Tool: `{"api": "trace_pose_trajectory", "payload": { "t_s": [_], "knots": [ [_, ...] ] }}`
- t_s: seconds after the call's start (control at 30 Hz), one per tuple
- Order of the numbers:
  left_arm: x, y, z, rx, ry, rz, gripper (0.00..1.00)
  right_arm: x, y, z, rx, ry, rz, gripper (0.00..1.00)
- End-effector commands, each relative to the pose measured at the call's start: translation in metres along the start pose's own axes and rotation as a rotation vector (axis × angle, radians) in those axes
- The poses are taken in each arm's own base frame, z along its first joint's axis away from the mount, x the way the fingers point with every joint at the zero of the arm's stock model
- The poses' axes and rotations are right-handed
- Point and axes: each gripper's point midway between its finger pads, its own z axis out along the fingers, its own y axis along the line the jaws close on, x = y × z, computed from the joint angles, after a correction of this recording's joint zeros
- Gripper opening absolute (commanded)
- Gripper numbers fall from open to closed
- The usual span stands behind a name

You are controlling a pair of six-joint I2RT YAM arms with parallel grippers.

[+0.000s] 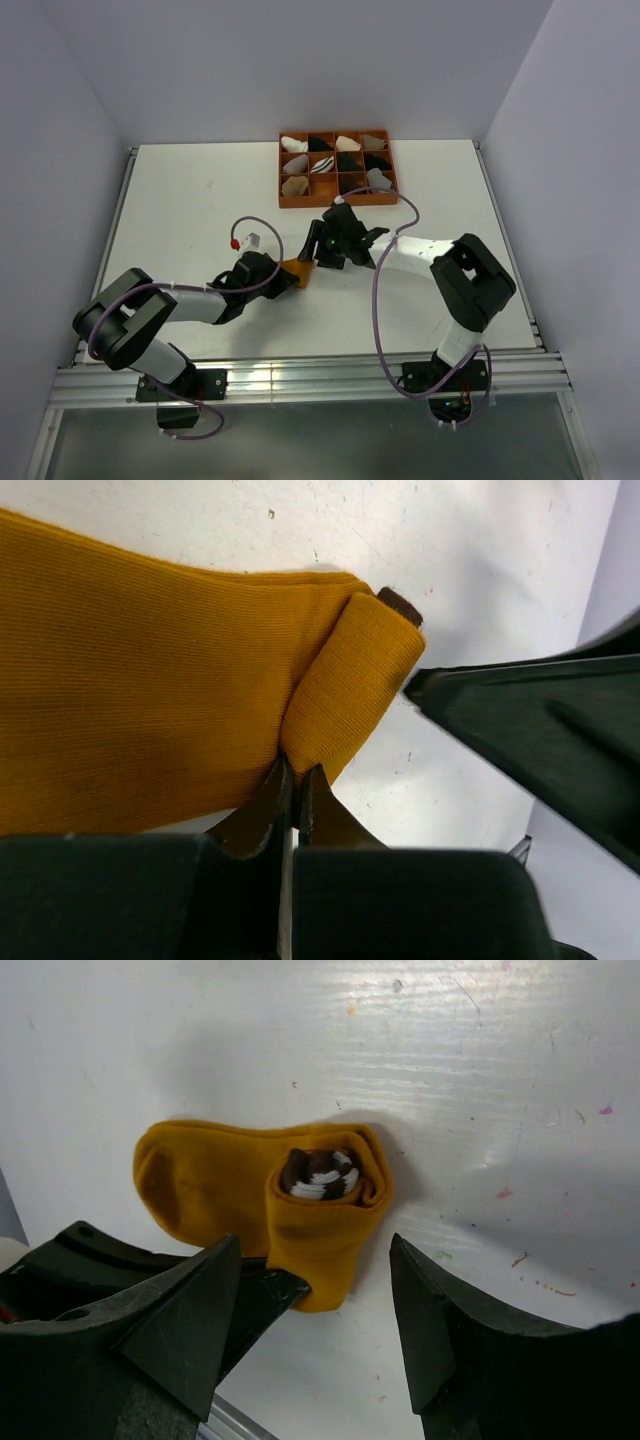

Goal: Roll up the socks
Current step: Roll the sock at the center of the board.

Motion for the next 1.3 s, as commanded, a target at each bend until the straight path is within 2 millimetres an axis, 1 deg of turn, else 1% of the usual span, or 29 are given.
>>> {"api": "trace_pose_trajectory", "payload": {
  "t_s": [0.0,0.07,0.2,0.23,0.43,0.47,0.53,0.57,0.6,0.63,0.7,0.73,0.77,0.8,0.83,0.9,0.93,0.97,1.0,1.03,1.07,1.1,1.13,1.2,1.23,1.27],
  "knots": [
    [0.01,0.004,-0.001,0.017,0.059,-0.035,0.01,0.003,0.008,0.011,-0.03,0.012,0.009,0.69],
    [0.012,0.008,-0.001,0.01,0.068,-0.046,0.01,0.006,0.005,0.015,-0.022,0.02,0.013,0.69],
    [0.016,0.011,0.0,0.019,0.098,-0.075,0.01,0.017,-0.006,0.025,0.001,0.059,0.023,0.69],
    [0.016,0.01,0.0,0.028,0.098,-0.079,0.01,0.014,-0.002,0.028,-0.021,0.049,0.024,0.68],
    [0.019,0.014,0.0,0.028,0.117,-0.099,0.01,0.026,-0.009,0.04,-0.017,0.094,0.021,0.61],
    [0.019,0.014,-0.001,0.033,0.118,-0.102,0.01,0.028,-0.011,0.041,-0.018,0.1,0.021,0.54],
    [0.02,0.014,-0.002,0.038,0.123,-0.109,0.01,0.03,-0.013,0.044,-0.022,0.109,0.023,0.48],
    [0.021,0.014,-0.002,0.042,0.127,-0.114,0.01,0.032,-0.015,0.044,-0.017,0.113,0.019,0.38],
    [0.022,0.015,-0.002,0.044,0.132,-0.114,0.01,0.032,-0.017,0.045,-0.011,0.114,0.018,0.32],
    [0.022,0.015,-0.002,0.045,0.134,-0.117,0.01,0.031,-0.018,0.044,-0.01,0.112,0.016,0.18],
    [0.022,0.014,-0.002,0.05,0.137,-0.111,0.01,0.027,-0.019,0.043,-0.003,0.103,0.007,0.05],
    [0.022,0.013,-0.002,0.053,0.139,-0.105,0.01,0.026,-0.023,0.042,0.019,0.096,0.004,0.0],
    [0.02,0.009,-0.001,0.06,0.133,-0.096,0.01,0.022,-0.025,0.04,0.03,0.083,0.0,0.0],
    [0.019,0.013,-0.001,0.038,0.129,-0.073,0.02,0.018,-0.024,0.036,0.033,0.069,-0.007,0.0],
    [0.017,0.01,-0.001,0.039,0.124,-0.06,0.08,0.018,-0.028,0.034,0.058,0.07,-0.009,0.0],
    [0.007,0.004,0.0,0.036,0.085,-0.018,0.18,0.007,-0.031,0.029,0.1,0.031,-0.015,0.0],
    [0.009,0.009,-0.001,0.006,0.084,0.0,0.3,0.008,-0.037,0.026,0.134,0.035,-0.015,0.0],
    [0.005,0.003,-0.002,0.01,0.07,0.016,0.35,0.002,-0.037,0.023,0.154,0.01,-0.017,0.0],
    [-0.003,-0.001,-0.003,0.01,0.032,0.05,0.39,0.0,-0.04,0.021,0.178,0.001,-0.015,0.0],
    [0.006,0.001,-0.006,-0.014,0.061,0.077,0.44,0.003,-0.047,0.018,0.214,0.012,-0.013,0.0],
    [-0.004,-0.006,-0.004,-0.026,0.01,0.103,0.46,0.002,-0.045,0.016,0.219,0.015,0.0,0.0],
    [-0.007,-0.01,-0.007,-0.033,-0.012,0.158,0.48,-0.002,-0.053,0.014,0.262,-0.012,0.006,0.0],
    [-0.009,-0.013,-0.007,-0.058,-0.058,0.207,0.49,0.001,-0.06,0.011,0.299,0.002,0.018,0.0],
    [-0.011,-0.023,-0.009,-0.078,-0.092,0.307,0.5,0.002,-0.064,0.009,0.332,0.004,0.04,0.0],
    [-0.012,-0.028,-0.01,-0.094,-0.142,0.36,0.5,0.004,-0.066,0.008,0.344,0.013,0.048,0.0],
    [-0.015,-0.037,-0.011,-0.097,-0.168,0.398,0.51,0.006,-0.066,0.007,0.347,0.017,0.058,0.0]
  ]
}}
